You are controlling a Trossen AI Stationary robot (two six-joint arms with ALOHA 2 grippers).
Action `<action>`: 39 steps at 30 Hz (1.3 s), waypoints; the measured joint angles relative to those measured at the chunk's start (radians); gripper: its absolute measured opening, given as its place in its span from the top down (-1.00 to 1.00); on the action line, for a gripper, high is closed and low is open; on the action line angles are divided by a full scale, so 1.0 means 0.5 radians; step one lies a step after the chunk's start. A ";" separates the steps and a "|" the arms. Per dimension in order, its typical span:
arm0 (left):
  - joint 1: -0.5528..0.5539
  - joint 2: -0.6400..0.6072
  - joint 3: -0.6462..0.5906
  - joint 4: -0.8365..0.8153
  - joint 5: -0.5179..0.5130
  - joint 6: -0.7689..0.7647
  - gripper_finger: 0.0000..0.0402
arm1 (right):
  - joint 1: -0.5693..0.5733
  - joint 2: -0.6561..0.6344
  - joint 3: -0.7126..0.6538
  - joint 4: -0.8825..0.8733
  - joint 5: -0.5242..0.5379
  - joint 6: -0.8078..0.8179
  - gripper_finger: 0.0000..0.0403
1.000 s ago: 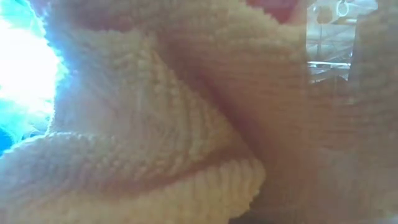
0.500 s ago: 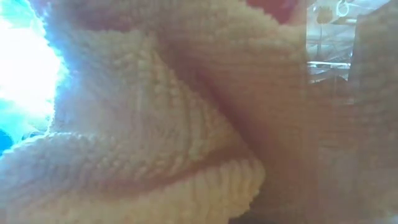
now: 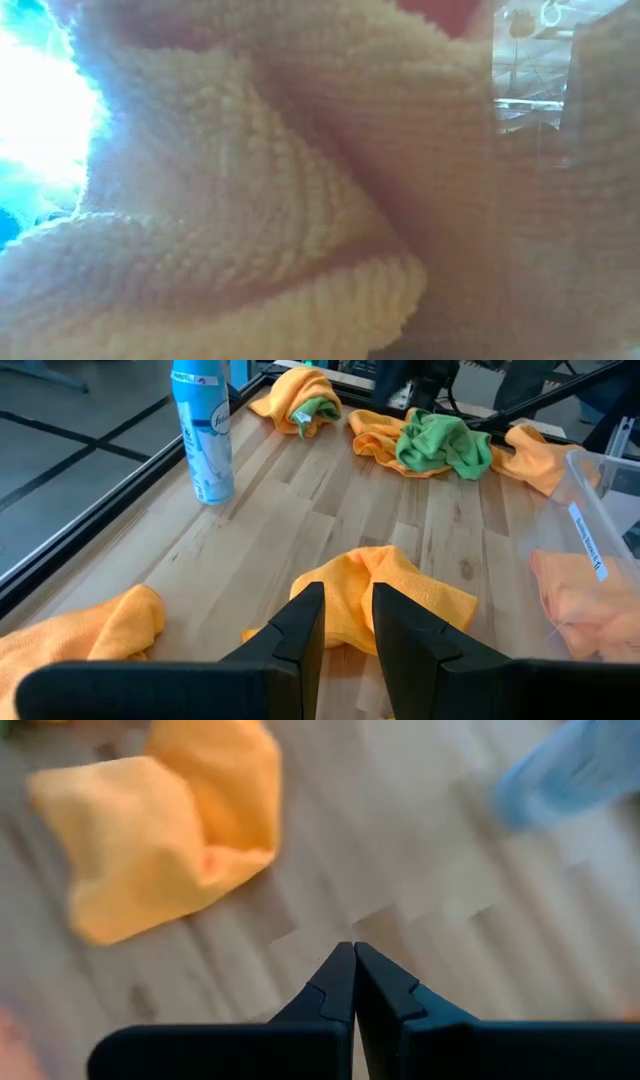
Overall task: Sort microfiber towel by color & place in baskets
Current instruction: Put the orange microfiber towel into the right transparent bin
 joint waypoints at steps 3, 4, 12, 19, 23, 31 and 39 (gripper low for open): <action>0.000 0.001 0.000 -0.001 0.001 0.000 0.63 | 0.031 -0.311 -0.471 0.272 -0.017 0.235 1.00; 0.000 0.000 0.000 -0.002 0.001 0.000 0.63 | 0.034 -0.431 -0.619 0.343 0.010 0.324 1.00; 0.000 0.001 0.000 -0.001 0.001 0.000 0.63 | -0.126 -1.291 -1.316 0.097 0.360 0.922 1.00; 0.000 0.000 0.000 0.000 0.000 0.000 0.63 | -0.513 -1.565 -1.441 -0.108 0.621 0.847 0.99; 0.000 0.001 0.000 0.000 0.000 0.000 0.63 | -0.742 -1.545 -1.441 -0.153 0.620 0.719 0.87; 0.000 0.000 0.000 0.000 -0.001 0.000 0.63 | -1.041 -1.379 -1.441 -0.147 0.585 0.667 0.36; 0.000 0.001 0.000 -0.001 -0.025 -0.014 0.63 | -1.067 -1.124 -1.441 -0.059 0.520 0.603 0.12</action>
